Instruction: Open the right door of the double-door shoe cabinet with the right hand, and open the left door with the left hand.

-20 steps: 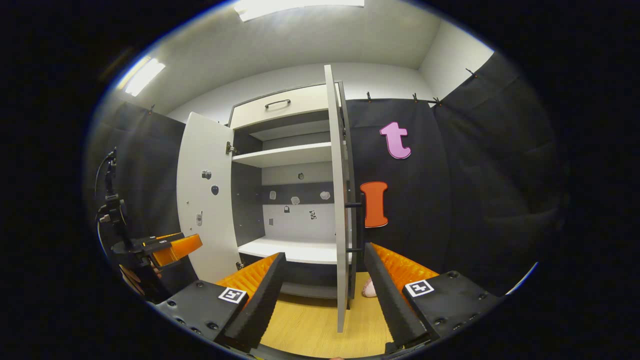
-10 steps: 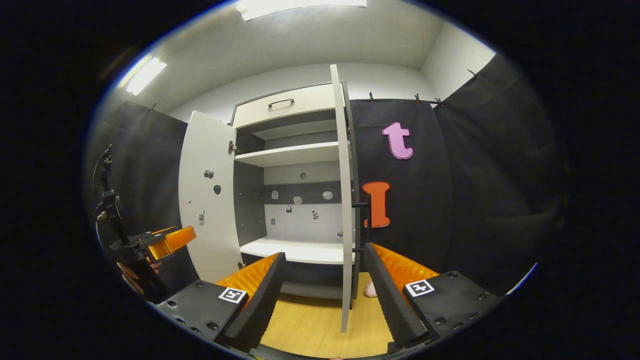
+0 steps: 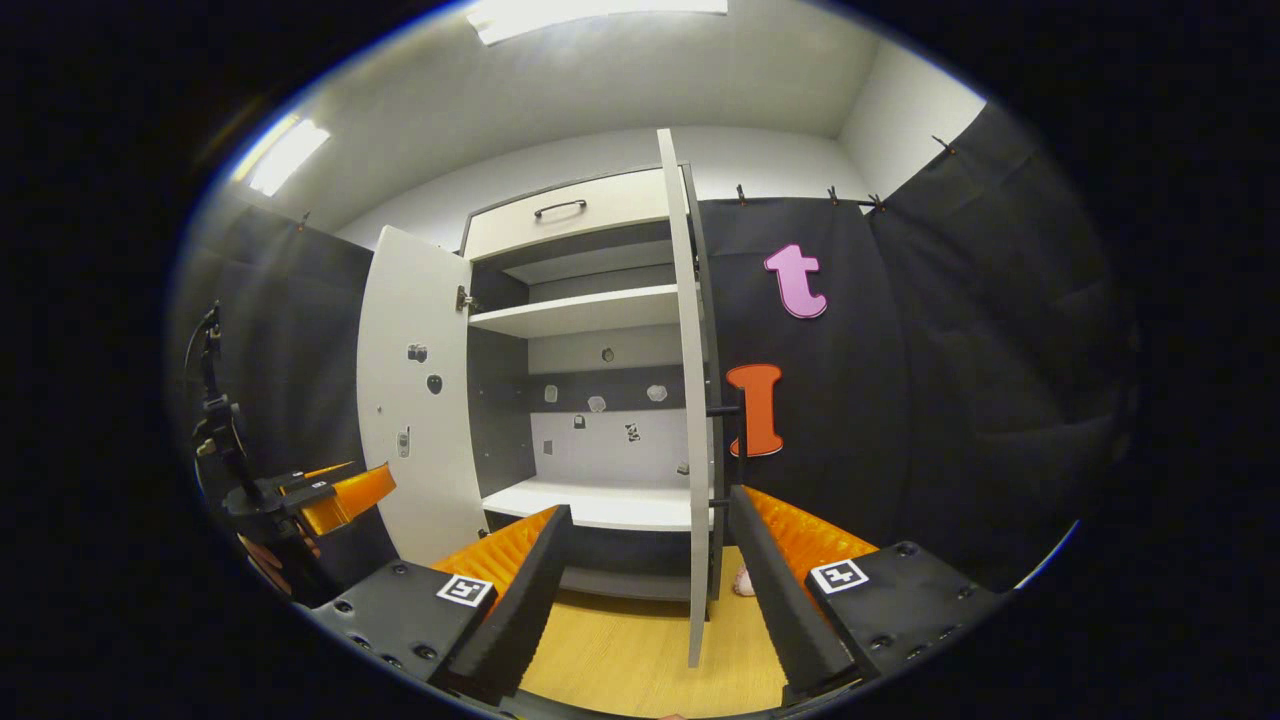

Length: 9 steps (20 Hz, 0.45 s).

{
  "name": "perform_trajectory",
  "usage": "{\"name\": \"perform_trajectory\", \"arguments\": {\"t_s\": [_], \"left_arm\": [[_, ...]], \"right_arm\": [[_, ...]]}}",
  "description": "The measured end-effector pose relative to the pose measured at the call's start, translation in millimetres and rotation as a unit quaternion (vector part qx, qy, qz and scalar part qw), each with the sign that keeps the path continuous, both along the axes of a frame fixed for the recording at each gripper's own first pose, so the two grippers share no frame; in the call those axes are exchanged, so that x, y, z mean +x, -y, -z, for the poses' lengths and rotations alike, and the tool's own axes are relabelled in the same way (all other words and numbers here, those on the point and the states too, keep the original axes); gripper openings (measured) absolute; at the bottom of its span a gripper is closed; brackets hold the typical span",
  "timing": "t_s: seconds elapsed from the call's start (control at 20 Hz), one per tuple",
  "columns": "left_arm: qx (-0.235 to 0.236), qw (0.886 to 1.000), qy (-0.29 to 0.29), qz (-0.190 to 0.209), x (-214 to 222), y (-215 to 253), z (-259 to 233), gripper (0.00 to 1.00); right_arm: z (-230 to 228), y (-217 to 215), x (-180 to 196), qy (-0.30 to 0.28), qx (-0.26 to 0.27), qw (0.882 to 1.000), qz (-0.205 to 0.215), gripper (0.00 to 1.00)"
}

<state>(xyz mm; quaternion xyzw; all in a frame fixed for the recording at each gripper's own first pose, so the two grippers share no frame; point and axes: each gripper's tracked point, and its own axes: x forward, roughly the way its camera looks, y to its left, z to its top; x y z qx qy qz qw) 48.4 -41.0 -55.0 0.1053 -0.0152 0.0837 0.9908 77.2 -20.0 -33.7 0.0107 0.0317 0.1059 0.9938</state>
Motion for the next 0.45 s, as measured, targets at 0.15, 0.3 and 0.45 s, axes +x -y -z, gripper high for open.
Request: {"name": "perform_trajectory", "arguments": {"t_s": [0.15,0.3,0.45], "left_arm": [[-0.003,1.000,0.000,-0.002,1.0,-1.0,0.4,0.94],[-0.005,1.000,-0.001,-0.003,1.8,-1.1,2.1,0.92],[-0.007,1.000,-0.002,-0.002,3.1,-0.9,3.2,0.94]], "right_arm": [[0.0,1.1,1.4,-0.001,0.000,1.000,0.002,0.99],[0.3,2.4,1.5,0.000,0.001,1.000,0.003,0.99],[0.3,2.7,1.9,-0.001,0.000,1.000,0.004,0.99]]}}
